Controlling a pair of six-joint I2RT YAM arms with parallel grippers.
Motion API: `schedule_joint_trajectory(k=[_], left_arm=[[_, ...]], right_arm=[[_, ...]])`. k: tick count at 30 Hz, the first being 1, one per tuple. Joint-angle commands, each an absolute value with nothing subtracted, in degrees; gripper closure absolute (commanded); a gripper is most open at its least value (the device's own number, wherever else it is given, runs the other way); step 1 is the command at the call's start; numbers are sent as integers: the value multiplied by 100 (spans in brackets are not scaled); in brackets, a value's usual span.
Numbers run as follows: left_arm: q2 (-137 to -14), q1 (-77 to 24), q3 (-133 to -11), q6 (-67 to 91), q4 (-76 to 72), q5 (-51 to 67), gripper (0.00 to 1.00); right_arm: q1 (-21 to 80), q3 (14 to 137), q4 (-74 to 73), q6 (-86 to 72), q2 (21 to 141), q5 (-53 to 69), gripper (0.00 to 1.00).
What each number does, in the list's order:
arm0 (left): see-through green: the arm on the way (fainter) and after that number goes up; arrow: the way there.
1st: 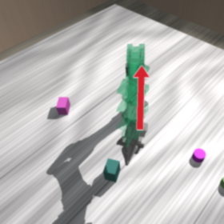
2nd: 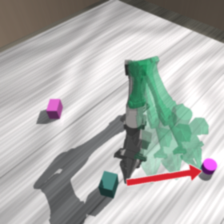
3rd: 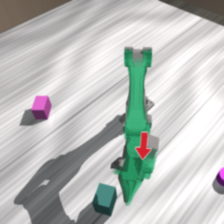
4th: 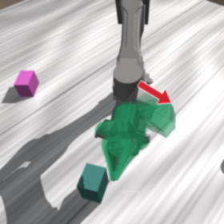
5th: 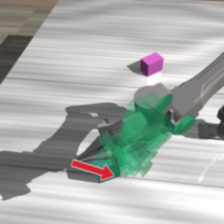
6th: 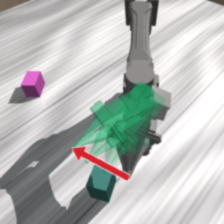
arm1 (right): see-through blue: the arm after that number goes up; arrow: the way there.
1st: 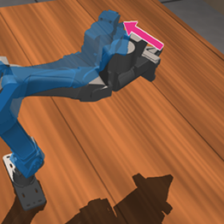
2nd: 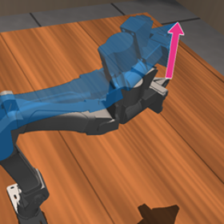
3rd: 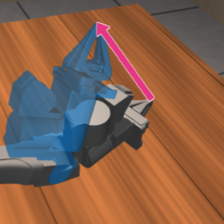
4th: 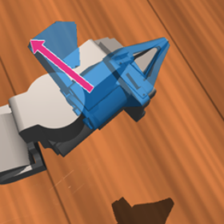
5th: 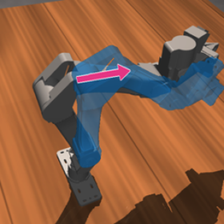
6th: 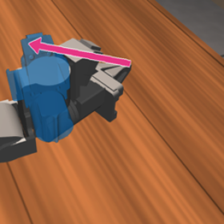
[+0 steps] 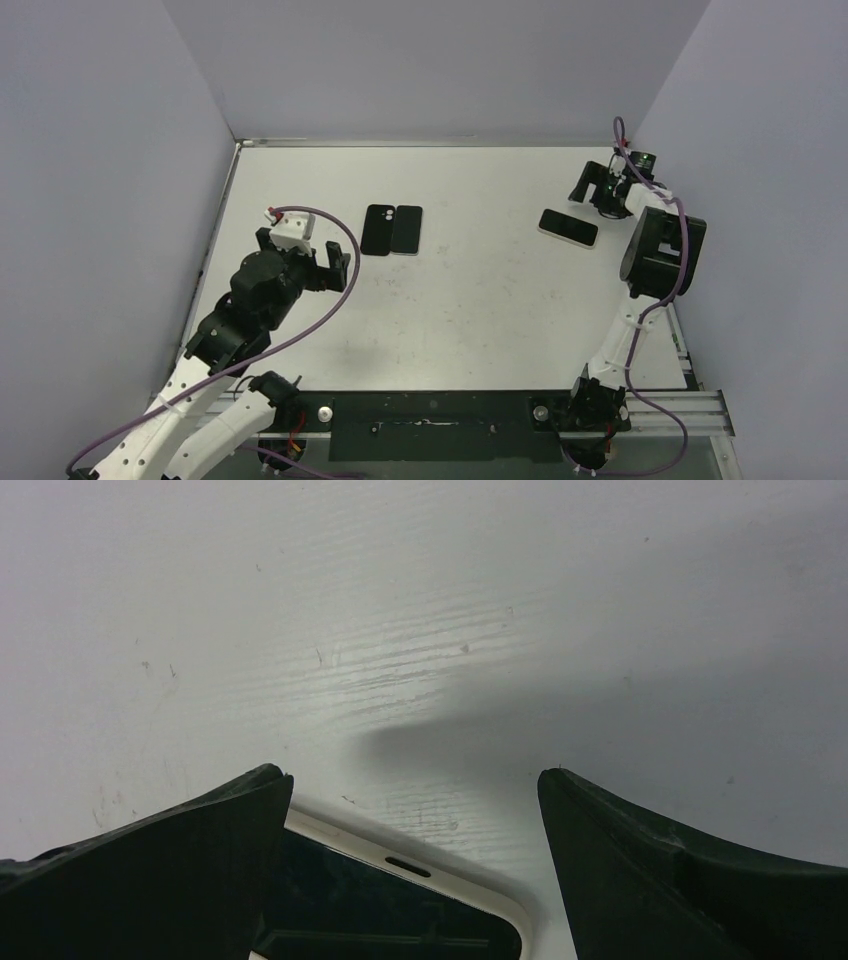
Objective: Take the phone out of the phone case
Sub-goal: Pick up the phone at the center of the board.
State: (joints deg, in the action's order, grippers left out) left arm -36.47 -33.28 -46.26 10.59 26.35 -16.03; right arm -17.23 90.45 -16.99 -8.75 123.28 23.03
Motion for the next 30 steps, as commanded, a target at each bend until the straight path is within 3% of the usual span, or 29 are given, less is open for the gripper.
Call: schedule_joint_trajectory(k=[1, 6, 19, 30], left_arm=[[-3482, -3431, -4654, 969, 2322, -1591, 3], [-3359, -3469, -4641, 967, 2303, -1617, 3], [-3113, -3568, -4617, 967, 2320, -1694, 3], [-3102, -3563, -4579, 983, 2285, -1718, 3]], right_arm=[[-1696, 8993, -1823, -758, 12402, 2603, 0], [-1668, 8600, -2090, -807, 12225, 2838, 0], [-1186, 5829, -946, -1415, 10472, 3351, 0], [-373, 5312, -979, -1095, 9783, 1647, 0]])
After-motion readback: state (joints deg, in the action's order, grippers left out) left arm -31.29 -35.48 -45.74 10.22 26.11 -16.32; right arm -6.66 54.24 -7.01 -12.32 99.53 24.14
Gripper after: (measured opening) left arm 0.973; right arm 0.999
